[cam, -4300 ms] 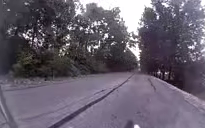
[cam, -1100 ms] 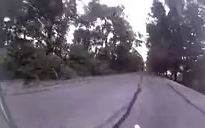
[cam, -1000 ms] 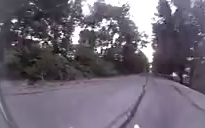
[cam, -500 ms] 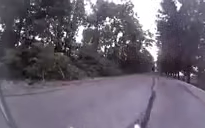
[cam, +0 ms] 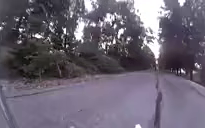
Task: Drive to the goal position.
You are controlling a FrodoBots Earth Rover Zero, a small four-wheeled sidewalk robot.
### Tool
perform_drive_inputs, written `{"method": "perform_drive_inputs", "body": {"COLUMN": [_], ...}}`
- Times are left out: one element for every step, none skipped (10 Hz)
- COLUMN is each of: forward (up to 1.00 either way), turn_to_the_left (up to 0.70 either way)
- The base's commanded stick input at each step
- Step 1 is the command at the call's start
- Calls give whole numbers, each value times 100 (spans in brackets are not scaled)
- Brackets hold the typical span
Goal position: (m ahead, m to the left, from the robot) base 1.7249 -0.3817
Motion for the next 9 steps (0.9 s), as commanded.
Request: {"method": "perform_drive_inputs", "body": {"forward": [70,70,70,70,70,70,70,70,70], "turn_to_the_left": [0,0,0,-2,-16,-30,-32,-27,-23]}}
